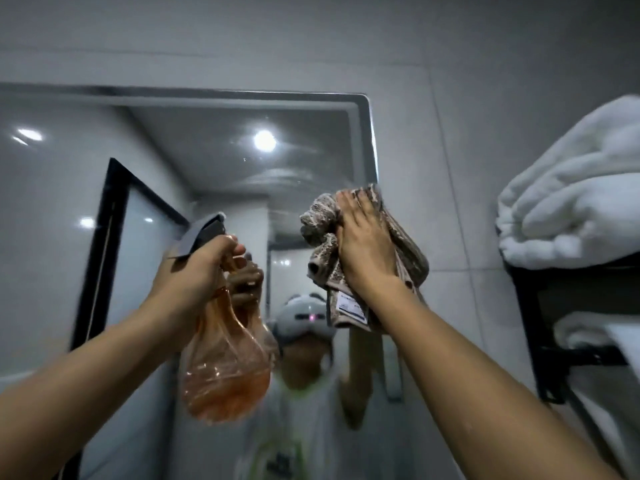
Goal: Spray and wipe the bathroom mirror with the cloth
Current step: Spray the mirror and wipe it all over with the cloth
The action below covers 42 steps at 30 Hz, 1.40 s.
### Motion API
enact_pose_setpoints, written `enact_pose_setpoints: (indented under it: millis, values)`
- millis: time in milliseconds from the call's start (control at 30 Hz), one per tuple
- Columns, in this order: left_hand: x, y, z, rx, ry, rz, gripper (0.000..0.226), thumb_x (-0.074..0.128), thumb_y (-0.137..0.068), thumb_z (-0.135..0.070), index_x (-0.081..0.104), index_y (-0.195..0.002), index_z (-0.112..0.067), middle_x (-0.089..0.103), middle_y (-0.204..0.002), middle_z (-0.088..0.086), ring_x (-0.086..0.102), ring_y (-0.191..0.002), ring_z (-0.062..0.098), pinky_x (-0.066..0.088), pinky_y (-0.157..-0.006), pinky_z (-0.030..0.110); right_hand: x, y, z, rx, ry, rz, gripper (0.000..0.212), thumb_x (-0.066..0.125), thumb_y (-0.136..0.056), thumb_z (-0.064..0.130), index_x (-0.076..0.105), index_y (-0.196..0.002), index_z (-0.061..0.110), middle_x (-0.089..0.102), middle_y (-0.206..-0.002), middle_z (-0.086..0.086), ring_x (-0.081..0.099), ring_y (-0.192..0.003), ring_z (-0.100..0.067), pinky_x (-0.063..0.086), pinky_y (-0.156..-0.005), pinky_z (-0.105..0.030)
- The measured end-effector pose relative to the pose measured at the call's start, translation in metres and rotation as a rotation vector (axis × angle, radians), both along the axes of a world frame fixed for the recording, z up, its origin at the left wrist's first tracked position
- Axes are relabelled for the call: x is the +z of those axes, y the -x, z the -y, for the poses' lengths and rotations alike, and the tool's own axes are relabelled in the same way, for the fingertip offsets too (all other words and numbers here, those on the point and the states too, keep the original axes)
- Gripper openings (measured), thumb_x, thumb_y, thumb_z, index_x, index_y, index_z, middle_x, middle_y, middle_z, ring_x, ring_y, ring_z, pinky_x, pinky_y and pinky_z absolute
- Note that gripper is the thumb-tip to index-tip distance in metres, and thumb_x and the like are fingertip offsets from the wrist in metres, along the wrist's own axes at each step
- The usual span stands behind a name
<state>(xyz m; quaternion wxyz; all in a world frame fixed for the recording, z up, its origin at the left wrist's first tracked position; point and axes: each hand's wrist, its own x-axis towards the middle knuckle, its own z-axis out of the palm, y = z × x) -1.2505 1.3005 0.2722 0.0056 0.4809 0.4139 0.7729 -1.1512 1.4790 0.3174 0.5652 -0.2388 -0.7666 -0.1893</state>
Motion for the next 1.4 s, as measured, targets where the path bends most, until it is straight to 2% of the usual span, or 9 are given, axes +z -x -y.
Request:
enact_pose_setpoints:
  millis: [133, 467, 600, 833, 933, 1033, 1133, 1267, 1400]
  values:
    - [-0.023, -0.046, -0.017, -0.049, 0.036, -0.008, 0.024, 0.047, -0.091, -0.014, 0.055, -0.068, -0.012, 0.057, -0.066, 0.003, 0.056, -0.036, -0.003, 0.039, -0.034, 0.009, -0.044, -0.027, -0.010, 0.067, 0.148, -0.109, 0.054, 0.022, -0.099, 0.014, -0.008, -0.145, 0.020, -0.009, -0.154, 0.006, -0.014, -0.140, -0.011, -0.016, -0.105, -0.021]
    - [-0.075, -0.051, -0.021, -0.032, 0.186, 0.040, 0.015, 0.062, -0.077, -0.035, 0.065, -0.072, -0.020, 0.068, -0.078, 0.002, 0.062, -0.068, 0.013, 0.049, -0.054, 0.022, -0.143, -0.069, 0.017, 0.176, 0.437, -0.003, 0.050, 0.024, -0.101, 0.019, 0.006, -0.147, 0.015, 0.006, -0.155, 0.000, 0.002, -0.142, -0.015, -0.002, -0.111, -0.022]
    - [-0.119, -0.024, -0.021, -0.035, 0.332, 0.055, 0.025, 0.043, -0.095, -0.026, 0.050, -0.071, -0.020, 0.062, -0.068, -0.003, 0.059, -0.048, 0.005, 0.040, -0.034, 0.011, -0.186, -0.086, 0.046, 0.168, 0.488, 0.080, 0.051, 0.024, -0.100, 0.022, 0.005, -0.147, 0.019, 0.005, -0.155, 0.003, 0.000, -0.142, -0.013, 0.005, -0.116, -0.029]
    - [-0.177, -0.098, 0.071, 0.122, 0.277, -0.103, 0.015, 0.058, -0.086, -0.013, 0.062, -0.092, 0.000, 0.064, -0.088, 0.022, 0.058, -0.077, 0.018, 0.048, -0.063, 0.026, -0.230, -0.110, 0.095, 0.157, 0.509, 0.165, 0.051, 0.023, -0.100, 0.023, 0.002, -0.147, 0.018, 0.001, -0.155, 0.004, -0.004, -0.142, -0.011, -0.001, -0.116, -0.026]
    - [-0.197, -0.103, 0.093, 0.166, 0.325, -0.123, 0.012, 0.060, -0.085, -0.015, 0.061, -0.086, -0.003, 0.062, -0.084, 0.022, 0.057, -0.072, 0.015, 0.045, -0.064, 0.027, -0.251, -0.118, 0.114, 0.153, 0.514, 0.173, 0.052, 0.023, -0.100, 0.022, 0.002, -0.147, 0.017, 0.001, -0.155, 0.003, -0.003, -0.142, -0.011, -0.001, -0.116, -0.025]
    - [-0.216, -0.107, 0.120, 0.193, 0.341, -0.132, 0.016, 0.059, -0.086, -0.018, 0.060, -0.087, -0.002, 0.062, -0.090, 0.027, 0.059, -0.080, 0.031, 0.043, -0.068, 0.037, -0.266, -0.127, 0.135, 0.164, 0.535, 0.179, 0.051, 0.022, -0.100, 0.021, 0.001, -0.147, 0.018, -0.001, -0.155, 0.004, -0.004, -0.141, -0.009, -0.001, -0.116, -0.027]
    - [-0.235, -0.111, 0.147, 0.229, 0.345, -0.111, 0.012, 0.060, -0.086, -0.019, 0.061, -0.086, -0.007, 0.063, -0.088, 0.023, 0.058, -0.082, 0.029, 0.043, -0.070, 0.035, -0.282, -0.141, 0.160, 0.171, 0.539, 0.171, 0.051, 0.021, -0.100, 0.020, 0.000, -0.146, 0.017, -0.001, -0.155, 0.003, -0.005, -0.141, -0.009, -0.001, -0.117, -0.028]
    - [-0.262, -0.129, 0.185, 0.249, 0.364, -0.092, 0.010, 0.060, -0.086, -0.015, 0.059, -0.079, -0.022, 0.060, -0.076, 0.000, 0.056, -0.070, 0.006, 0.043, -0.063, 0.022, -0.311, -0.167, 0.202, 0.144, 0.581, 0.183, 0.050, 0.022, -0.100, 0.020, 0.001, -0.146, 0.019, 0.000, -0.154, 0.005, -0.004, -0.141, -0.008, -0.004, -0.115, -0.024]
    - [-0.283, -0.144, 0.228, 0.206, 0.401, -0.030, 0.016, 0.060, -0.087, -0.018, 0.057, -0.078, -0.032, 0.062, -0.082, -0.003, 0.060, -0.084, 0.018, 0.048, -0.072, 0.038, -0.332, -0.188, 0.247, 0.127, 0.602, 0.168, 0.051, 0.025, -0.100, 0.017, 0.006, -0.147, 0.015, 0.005, -0.155, 0.003, -0.002, -0.141, -0.009, -0.006, -0.111, -0.018]
